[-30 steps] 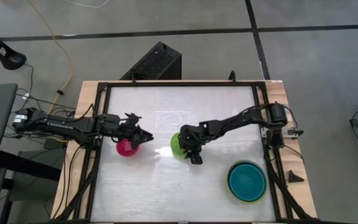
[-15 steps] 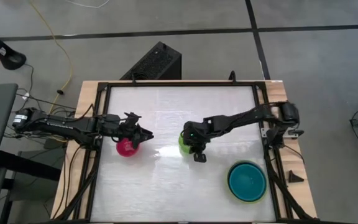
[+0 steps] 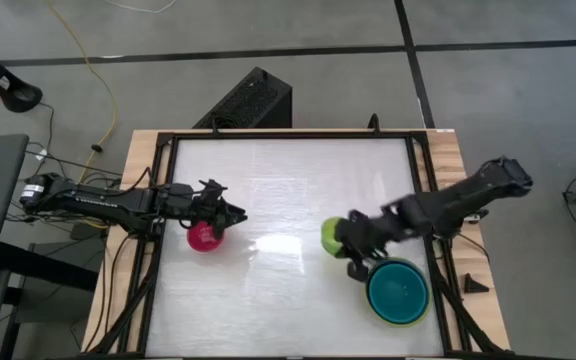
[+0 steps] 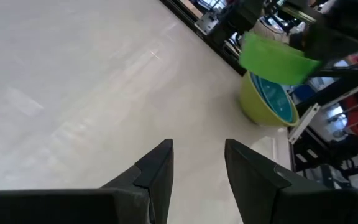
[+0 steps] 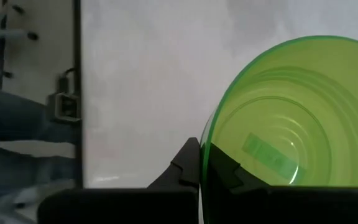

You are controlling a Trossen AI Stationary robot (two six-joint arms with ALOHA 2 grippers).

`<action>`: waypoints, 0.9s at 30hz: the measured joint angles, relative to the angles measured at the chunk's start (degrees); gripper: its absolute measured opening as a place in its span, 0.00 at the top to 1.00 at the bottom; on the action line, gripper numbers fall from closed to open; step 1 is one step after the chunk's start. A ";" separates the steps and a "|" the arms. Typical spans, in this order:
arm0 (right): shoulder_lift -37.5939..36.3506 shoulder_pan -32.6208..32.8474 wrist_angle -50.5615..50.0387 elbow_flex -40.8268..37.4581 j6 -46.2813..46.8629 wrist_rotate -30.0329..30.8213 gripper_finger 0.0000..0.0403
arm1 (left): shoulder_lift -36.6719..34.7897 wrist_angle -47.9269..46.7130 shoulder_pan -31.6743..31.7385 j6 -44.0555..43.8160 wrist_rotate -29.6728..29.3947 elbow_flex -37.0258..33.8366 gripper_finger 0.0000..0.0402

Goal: Nest bowls inside each other
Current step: Stack the green bowl on the blue bowl

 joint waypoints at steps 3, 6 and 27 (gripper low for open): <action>-1.76 7.49 -1.37 0.01 9.19 4.13 0.94 | 0.00 0.00 0.00 0.27 -0.69 0.00 0.67; -2.11 15.04 -1.92 0.02 18.43 7.76 0.94 | 0.00 -0.03 0.00 0.80 -0.62 0.00 0.67; 8.65 37.91 -7.82 0.07 53.40 16.08 0.94 | 0.00 -0.15 0.00 0.82 -0.44 0.00 0.67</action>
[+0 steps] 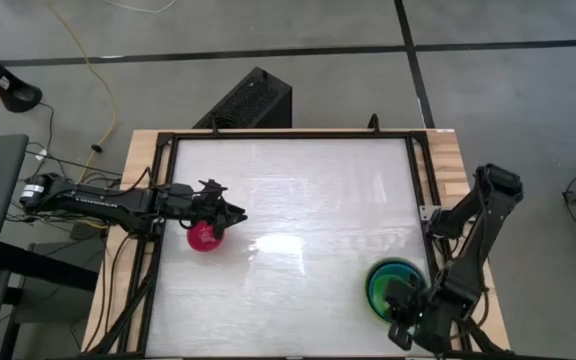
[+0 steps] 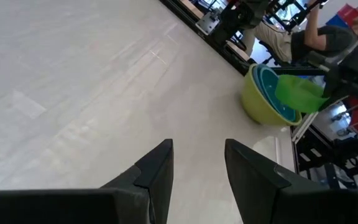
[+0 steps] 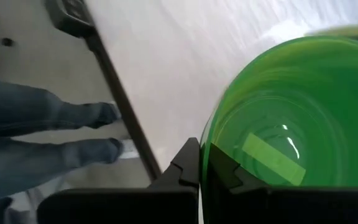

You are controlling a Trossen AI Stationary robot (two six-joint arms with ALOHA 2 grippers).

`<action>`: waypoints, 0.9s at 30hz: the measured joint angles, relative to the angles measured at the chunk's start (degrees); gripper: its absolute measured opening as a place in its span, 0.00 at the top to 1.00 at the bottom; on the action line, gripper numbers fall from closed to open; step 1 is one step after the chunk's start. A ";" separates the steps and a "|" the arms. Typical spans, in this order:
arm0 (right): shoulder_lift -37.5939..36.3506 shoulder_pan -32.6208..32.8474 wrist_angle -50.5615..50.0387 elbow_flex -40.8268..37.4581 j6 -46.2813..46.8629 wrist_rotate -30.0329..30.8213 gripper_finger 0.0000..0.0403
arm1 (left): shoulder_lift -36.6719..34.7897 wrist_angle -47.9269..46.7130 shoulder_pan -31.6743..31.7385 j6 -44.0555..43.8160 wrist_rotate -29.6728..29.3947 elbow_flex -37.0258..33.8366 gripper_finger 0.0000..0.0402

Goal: Nest bowls inside each other
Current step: Stack the green bowl on the blue bowl

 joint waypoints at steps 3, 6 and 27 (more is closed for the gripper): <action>2.79 0.13 -2.64 0.00 2.72 -1.25 0.94 | 0.00 0.02 0.00 -0.11 0.00 0.00 0.67; 5.89 0.11 -4.89 -0.04 4.63 -2.17 0.94 | 0.00 0.09 0.00 -0.42 0.00 0.00 0.67; 12.30 0.68 -8.85 -0.22 17.95 2.56 0.50 | 0.00 0.18 0.00 -1.66 0.00 -0.01 0.67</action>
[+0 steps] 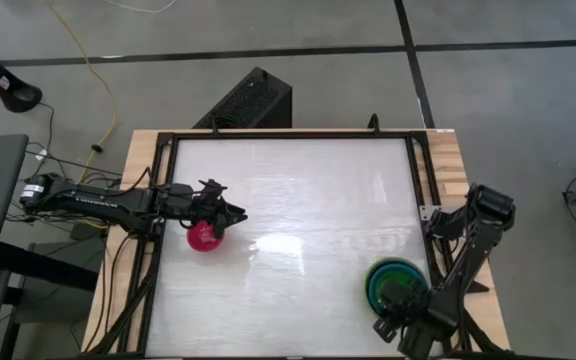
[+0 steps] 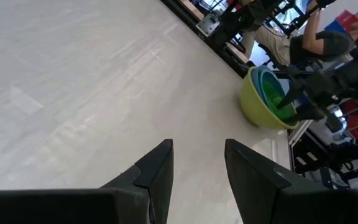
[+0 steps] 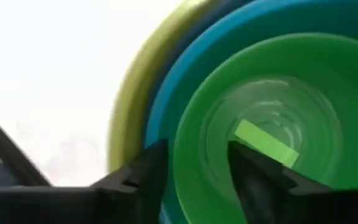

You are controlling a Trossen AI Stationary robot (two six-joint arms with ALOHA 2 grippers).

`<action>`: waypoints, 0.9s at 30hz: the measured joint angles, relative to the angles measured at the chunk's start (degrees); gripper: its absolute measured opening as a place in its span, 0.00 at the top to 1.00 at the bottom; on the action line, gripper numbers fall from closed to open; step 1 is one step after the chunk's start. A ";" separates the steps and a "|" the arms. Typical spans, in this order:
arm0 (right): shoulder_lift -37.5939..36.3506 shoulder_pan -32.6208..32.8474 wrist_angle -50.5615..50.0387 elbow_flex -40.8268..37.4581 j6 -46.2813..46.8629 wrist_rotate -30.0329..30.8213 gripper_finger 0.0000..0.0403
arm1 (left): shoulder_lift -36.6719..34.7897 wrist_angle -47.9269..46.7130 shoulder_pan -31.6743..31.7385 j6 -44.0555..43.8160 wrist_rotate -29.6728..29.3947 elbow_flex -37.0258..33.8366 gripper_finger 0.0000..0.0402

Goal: Nest bowls inside each other
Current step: Stack the green bowl on the blue bowl, then stack the red bowl on the green bowl

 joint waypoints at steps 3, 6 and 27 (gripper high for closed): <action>-2.63 -0.04 0.48 0.00 0.46 2.25 0.40 | 0.00 -0.01 0.00 0.00 0.02 0.01 0.67; -5.76 0.00 0.14 0.00 0.48 4.80 0.35 | 0.00 -0.13 0.00 0.00 0.69 -0.01 0.67; -31.98 -8.20 -2.31 0.00 -21.17 35.38 0.34 | -0.02 -15.22 -10.40 -21.93 -5.34 -0.01 0.67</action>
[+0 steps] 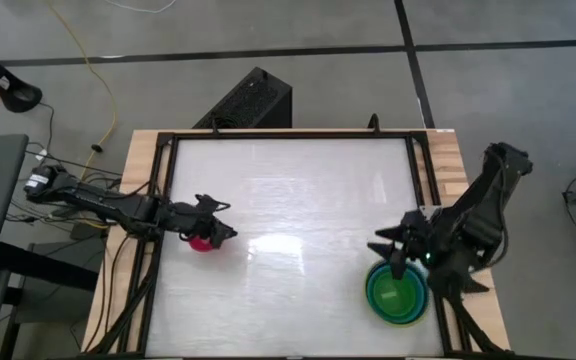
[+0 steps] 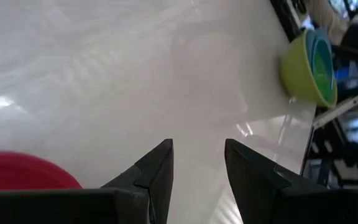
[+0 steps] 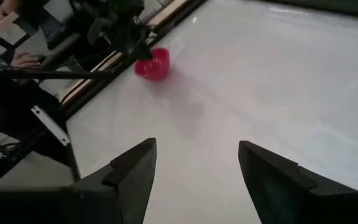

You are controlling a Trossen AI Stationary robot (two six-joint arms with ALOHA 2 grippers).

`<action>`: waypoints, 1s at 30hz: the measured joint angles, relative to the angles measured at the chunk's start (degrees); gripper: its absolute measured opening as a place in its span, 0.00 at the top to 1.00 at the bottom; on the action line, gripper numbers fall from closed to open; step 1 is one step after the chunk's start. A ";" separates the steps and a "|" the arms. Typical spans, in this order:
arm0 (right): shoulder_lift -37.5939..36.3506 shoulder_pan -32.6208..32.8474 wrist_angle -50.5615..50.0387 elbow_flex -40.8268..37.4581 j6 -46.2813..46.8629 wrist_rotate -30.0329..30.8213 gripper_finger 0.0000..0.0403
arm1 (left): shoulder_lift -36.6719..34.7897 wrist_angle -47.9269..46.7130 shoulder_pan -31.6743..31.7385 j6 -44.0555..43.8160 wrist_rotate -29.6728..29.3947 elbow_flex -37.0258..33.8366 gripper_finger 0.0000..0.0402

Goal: Nest bowls inside each other
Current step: Stack the red bowl on the green bowl

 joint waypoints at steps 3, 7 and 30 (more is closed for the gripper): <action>-2.10 -1.78 -0.01 0.00 -4.81 0.00 0.34 | 0.00 -0.20 -3.62 -3.21 -4.50 0.00 0.67; -4.07 -3.41 -0.06 0.00 -8.89 -0.02 0.34 | 0.00 -6.51 -8.29 -7.24 -9.42 0.87 0.67; -4.72 -4.94 0.30 0.00 -10.98 -1.03 0.34 | 20.74 -29.54 -13.25 -5.61 -0.45 9.35 0.67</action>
